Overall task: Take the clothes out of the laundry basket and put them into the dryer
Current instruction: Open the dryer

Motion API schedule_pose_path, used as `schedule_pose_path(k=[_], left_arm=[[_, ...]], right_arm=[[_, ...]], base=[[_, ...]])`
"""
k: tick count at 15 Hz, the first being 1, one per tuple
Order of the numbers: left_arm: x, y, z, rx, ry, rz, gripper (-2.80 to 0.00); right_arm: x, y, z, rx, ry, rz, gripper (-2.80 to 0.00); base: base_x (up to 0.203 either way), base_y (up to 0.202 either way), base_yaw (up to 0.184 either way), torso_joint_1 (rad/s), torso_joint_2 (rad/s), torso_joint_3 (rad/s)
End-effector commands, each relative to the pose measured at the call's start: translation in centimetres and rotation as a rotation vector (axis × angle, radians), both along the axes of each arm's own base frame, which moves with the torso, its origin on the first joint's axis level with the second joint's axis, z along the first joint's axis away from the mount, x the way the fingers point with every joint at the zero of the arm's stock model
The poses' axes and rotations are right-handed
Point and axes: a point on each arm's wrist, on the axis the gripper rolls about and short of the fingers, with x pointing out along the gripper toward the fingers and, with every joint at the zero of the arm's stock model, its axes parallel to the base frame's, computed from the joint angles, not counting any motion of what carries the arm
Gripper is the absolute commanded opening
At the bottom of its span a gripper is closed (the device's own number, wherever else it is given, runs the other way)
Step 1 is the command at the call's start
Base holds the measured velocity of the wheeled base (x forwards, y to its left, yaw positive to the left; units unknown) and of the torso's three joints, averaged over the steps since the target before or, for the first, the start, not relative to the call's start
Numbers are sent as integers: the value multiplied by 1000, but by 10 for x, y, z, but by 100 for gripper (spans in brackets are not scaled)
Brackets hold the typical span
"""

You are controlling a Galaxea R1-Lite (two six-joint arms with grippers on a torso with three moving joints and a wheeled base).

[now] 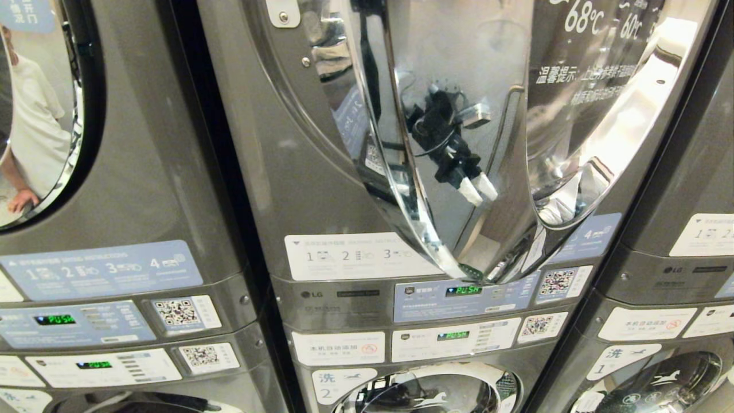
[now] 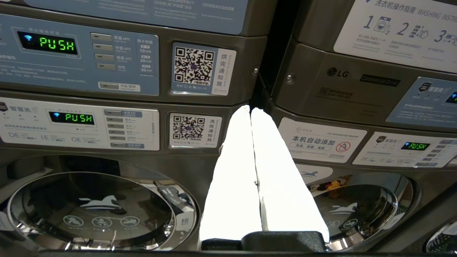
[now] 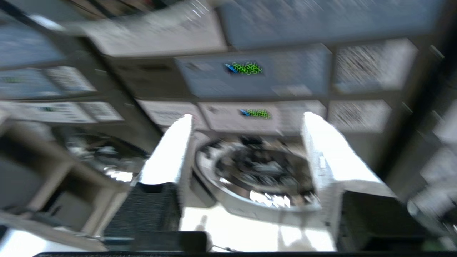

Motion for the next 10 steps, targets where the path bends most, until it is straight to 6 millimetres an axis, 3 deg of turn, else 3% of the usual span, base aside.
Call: schedule_pose_path(k=[1,3,5,10], left_arm=[[2,0,-8,-1,27,0,-280],[2,0,-8,-1,26,1,-280],[2,0,-8,-1,25,0,-280],[2,0,-8,-1,26,1,-280]], right_arm=[[-28,-9,-30,5,-46,-71,-280],[-33,-12,-69,-69,37,-163,-280],[-26,-11,-100,-179,72,-194,-280],[-14,-6,-112,-281,22,-210,-280]], base=[[0,0,0,0,0,0],[0,0,0,0,0,0],[0,0,0,0,0,0],[0,0,0,0,0,0]])
